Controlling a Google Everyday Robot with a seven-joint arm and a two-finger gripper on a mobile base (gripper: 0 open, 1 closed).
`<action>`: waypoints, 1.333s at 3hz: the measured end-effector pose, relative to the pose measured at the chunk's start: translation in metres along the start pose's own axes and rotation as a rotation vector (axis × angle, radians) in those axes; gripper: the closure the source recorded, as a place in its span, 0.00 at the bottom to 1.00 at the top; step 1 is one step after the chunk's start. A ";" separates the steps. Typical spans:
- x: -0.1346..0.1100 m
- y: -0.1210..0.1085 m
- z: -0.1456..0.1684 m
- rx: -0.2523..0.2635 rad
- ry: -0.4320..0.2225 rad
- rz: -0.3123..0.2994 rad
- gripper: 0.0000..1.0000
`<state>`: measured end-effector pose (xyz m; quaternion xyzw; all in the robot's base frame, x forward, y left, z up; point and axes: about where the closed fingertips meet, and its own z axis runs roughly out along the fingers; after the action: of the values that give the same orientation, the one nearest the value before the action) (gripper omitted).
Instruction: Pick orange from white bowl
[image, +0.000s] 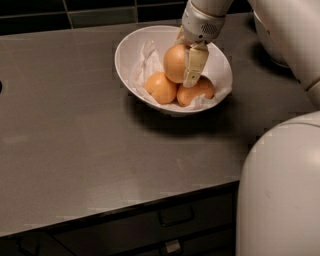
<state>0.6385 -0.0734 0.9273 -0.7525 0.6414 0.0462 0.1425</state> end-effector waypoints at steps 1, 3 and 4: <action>-0.001 -0.001 -0.002 -0.002 -0.003 0.001 0.24; -0.001 -0.001 -0.002 -0.001 -0.003 0.001 0.65; -0.001 -0.001 -0.002 -0.001 -0.003 0.001 0.89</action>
Offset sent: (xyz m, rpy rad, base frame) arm 0.0004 0.0007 0.0016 0.0023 0.0022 0.0000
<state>0.6391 -0.0727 0.9297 -0.7521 0.6416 0.0477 0.1428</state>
